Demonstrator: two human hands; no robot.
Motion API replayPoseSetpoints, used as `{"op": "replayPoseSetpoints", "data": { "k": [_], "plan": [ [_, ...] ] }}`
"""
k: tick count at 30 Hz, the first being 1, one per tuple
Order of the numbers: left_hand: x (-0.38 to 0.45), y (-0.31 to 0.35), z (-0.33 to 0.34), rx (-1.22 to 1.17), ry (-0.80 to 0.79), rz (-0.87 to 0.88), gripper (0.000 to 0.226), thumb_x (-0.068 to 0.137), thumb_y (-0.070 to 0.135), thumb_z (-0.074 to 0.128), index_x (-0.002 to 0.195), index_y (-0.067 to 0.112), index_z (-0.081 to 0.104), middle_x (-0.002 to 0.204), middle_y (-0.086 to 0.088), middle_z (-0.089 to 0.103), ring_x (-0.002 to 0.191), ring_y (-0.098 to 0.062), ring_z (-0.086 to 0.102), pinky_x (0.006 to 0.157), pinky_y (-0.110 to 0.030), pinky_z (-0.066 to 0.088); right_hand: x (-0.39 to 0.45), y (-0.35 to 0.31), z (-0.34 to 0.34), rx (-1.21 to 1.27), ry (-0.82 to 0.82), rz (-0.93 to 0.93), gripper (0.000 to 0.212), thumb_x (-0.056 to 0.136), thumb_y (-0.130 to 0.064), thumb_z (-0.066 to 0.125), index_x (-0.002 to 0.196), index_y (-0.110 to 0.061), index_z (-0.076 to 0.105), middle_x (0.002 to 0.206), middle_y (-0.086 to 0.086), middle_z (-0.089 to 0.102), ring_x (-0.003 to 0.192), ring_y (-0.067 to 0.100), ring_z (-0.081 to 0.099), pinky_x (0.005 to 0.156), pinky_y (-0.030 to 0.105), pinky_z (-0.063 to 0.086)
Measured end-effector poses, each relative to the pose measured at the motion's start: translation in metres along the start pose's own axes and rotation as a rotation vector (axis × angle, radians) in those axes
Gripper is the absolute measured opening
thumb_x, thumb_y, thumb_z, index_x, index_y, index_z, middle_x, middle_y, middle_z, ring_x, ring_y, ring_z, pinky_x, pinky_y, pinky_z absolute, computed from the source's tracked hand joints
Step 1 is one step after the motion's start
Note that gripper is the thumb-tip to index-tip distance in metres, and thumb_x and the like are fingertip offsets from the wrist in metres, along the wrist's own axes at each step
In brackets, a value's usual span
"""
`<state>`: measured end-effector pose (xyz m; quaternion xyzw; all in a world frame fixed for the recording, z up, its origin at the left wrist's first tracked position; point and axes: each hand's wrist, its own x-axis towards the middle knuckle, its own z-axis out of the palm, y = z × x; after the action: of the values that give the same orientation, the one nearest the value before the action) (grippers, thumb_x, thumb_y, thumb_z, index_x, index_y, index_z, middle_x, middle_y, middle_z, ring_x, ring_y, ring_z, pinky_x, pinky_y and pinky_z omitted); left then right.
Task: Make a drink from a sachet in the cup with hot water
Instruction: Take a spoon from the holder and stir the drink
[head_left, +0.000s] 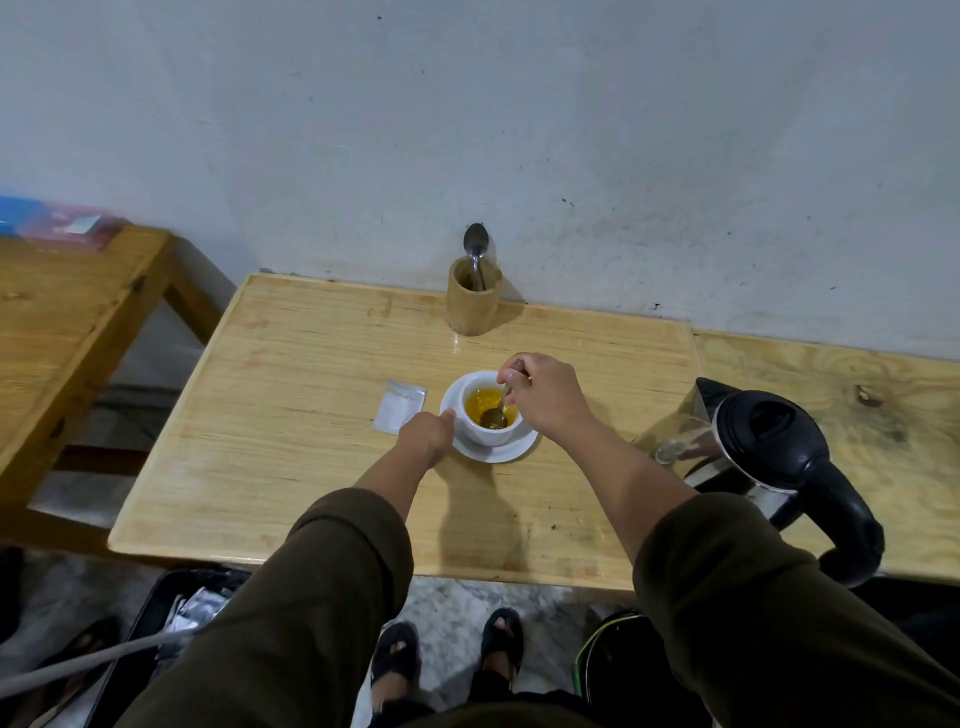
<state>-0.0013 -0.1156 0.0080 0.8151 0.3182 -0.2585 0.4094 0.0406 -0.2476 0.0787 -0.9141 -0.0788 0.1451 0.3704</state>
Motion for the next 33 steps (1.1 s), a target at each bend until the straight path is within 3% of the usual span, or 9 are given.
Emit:
{"op": "replayPoseSetpoints", "data": {
  "k": [4,7,11,13,15,21,25,29,33],
  "plan": [
    [0.0018,0.0,-0.0014,-0.036,-0.011,-0.002,0.052,0.102,0.032,0.03,0.131,-0.006,0.051,0.136,-0.024,0.054,0.127,-0.036,0.051,0.105,-0.039,0.041,0.0006,0.0025,0.0001,-0.134,0.023,-0.035,0.025,0.095,-0.012,0.046,0.098,-0.012,0.071,0.11,0.01,0.065,0.105,0.024,0.058,0.083,0.023,0.038],
    [0.002,-0.0009,-0.0006,-0.046,-0.01,-0.002,0.052,0.102,0.033,0.03,0.13,-0.006,0.051,0.135,-0.024,0.054,0.127,-0.037,0.051,0.105,-0.04,0.041,-0.0033,0.0023,0.0021,-0.062,0.009,-0.05,0.024,0.095,-0.016,0.049,0.103,-0.013,0.072,0.111,0.007,0.07,0.105,0.021,0.062,0.088,0.022,0.041],
    [0.0027,-0.0011,-0.0004,-0.066,-0.009,-0.001,0.052,0.102,0.032,0.031,0.13,-0.007,0.051,0.136,-0.025,0.054,0.127,-0.037,0.051,0.106,-0.041,0.041,-0.0052,0.0011,0.0018,0.049,-0.014,-0.021,0.02,0.094,-0.014,0.052,0.094,-0.01,0.072,0.095,0.009,0.075,0.085,0.017,0.07,0.072,0.012,0.045],
    [0.0026,-0.001,-0.0004,-0.06,-0.009,-0.002,0.053,0.102,0.032,0.031,0.13,-0.007,0.051,0.136,-0.025,0.054,0.127,-0.037,0.051,0.107,-0.041,0.041,-0.0034,-0.0001,0.0007,0.035,-0.023,-0.02,0.02,0.094,-0.013,0.05,0.089,-0.011,0.07,0.093,0.01,0.074,0.08,0.018,0.07,0.072,0.017,0.049],
    [0.0027,-0.0012,-0.0004,-0.055,-0.011,-0.001,0.053,0.102,0.033,0.031,0.13,-0.007,0.051,0.136,-0.025,0.054,0.127,-0.037,0.051,0.107,-0.041,0.041,0.0001,0.0009,0.0005,-0.029,-0.013,-0.026,0.022,0.094,-0.012,0.048,0.083,-0.015,0.067,0.096,0.009,0.071,0.089,0.023,0.068,0.08,0.029,0.052],
    [0.0034,-0.0011,0.0006,-0.02,0.0,0.004,0.054,0.102,0.033,0.028,0.13,-0.007,0.051,0.135,-0.024,0.055,0.126,-0.037,0.051,0.105,-0.04,0.041,-0.0027,0.0021,0.0014,-0.118,0.005,-0.078,0.025,0.096,-0.015,0.048,0.104,-0.012,0.072,0.114,0.008,0.067,0.109,0.021,0.059,0.088,0.022,0.039],
    [0.0031,-0.002,0.0032,0.036,0.011,0.002,0.06,0.103,0.038,0.023,0.132,-0.008,0.049,0.137,-0.025,0.052,0.128,-0.035,0.049,0.107,-0.038,0.038,-0.0061,0.0,0.0033,-0.032,-0.018,-0.086,0.023,0.095,-0.015,0.051,0.102,-0.011,0.072,0.108,0.005,0.072,0.103,0.019,0.064,0.085,0.018,0.041],
    [0.0038,-0.0029,0.0033,0.045,0.015,0.014,0.06,0.103,0.039,0.023,0.133,-0.007,0.049,0.138,-0.024,0.051,0.129,-0.034,0.048,0.107,-0.038,0.037,-0.0038,-0.002,-0.0003,-0.005,-0.034,-0.046,0.021,0.094,-0.014,0.05,0.091,-0.01,0.07,0.084,0.003,0.069,0.089,0.02,0.065,0.082,0.027,0.048],
    [0.0042,-0.004,0.0039,0.06,0.016,0.013,0.061,0.103,0.039,0.022,0.131,-0.008,0.051,0.136,-0.024,0.054,0.127,-0.034,0.05,0.106,-0.037,0.039,0.0006,0.0011,0.0,-0.138,0.017,-0.052,0.024,0.095,-0.013,0.046,0.095,-0.011,0.07,0.105,0.009,0.068,0.101,0.024,0.06,0.087,0.033,0.045]
  ]
}}
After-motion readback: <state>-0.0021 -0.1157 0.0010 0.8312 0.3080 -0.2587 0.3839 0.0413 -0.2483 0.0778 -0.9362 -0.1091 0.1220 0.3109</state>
